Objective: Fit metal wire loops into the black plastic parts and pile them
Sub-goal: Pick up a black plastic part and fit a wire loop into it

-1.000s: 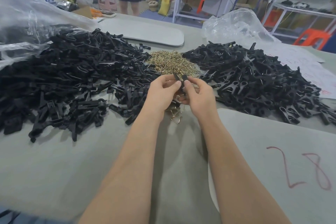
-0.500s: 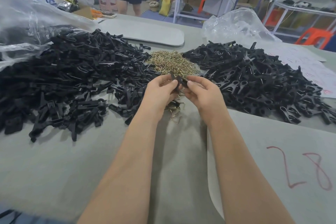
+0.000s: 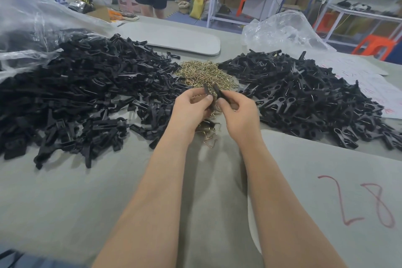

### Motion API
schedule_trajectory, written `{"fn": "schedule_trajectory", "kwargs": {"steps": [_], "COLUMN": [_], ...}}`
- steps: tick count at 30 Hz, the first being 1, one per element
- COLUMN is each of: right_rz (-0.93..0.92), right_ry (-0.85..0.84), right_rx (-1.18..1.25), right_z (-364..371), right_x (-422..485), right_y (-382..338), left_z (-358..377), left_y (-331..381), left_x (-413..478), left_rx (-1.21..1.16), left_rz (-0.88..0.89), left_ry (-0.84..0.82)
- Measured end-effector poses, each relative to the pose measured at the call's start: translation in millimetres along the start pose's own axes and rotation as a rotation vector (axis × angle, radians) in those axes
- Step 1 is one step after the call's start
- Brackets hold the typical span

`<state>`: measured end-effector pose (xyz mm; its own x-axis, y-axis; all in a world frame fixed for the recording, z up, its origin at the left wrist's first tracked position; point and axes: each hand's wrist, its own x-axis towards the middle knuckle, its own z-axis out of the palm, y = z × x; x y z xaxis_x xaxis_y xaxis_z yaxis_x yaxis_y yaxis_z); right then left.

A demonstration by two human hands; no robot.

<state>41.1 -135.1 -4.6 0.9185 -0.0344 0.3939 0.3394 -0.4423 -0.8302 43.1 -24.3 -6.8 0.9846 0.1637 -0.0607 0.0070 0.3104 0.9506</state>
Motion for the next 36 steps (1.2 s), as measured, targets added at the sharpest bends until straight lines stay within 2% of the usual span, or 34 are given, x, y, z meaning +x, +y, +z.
{"fn": "schedule_trajectory", "kwargs": {"steps": [3, 7, 22, 27, 36], "right_rz": [0.104, 0.094, 0.102, 0.071, 0.094], "right_ry": [0.003, -0.025, 0.056, 0.069, 0.098], "right_rx": [0.137, 0.112, 0.14, 0.113, 0.189], "right_z": [-3.3, -2.5, 0.4, 1.9, -0.7], "right_x": [1.4, 0.6, -0.7, -0.9, -0.4], "right_y": [0.2, 0.0, 2.1, -0.2, 0.1], "left_z": [0.3, 2.1, 1.8, 0.8, 1.8], "left_y": [-0.2, -0.1, -1.5, -1.7, -1.0], "left_x": [-0.1, -1.8, -0.4, -0.1, 0.2], "left_rx": [0.096, 0.177, -0.026, 0.019, -0.074], "left_rz": [0.02, 0.058, 0.021, 0.026, -0.004], "left_ry": [0.004, -0.003, -0.001, 0.003, -0.003]}}
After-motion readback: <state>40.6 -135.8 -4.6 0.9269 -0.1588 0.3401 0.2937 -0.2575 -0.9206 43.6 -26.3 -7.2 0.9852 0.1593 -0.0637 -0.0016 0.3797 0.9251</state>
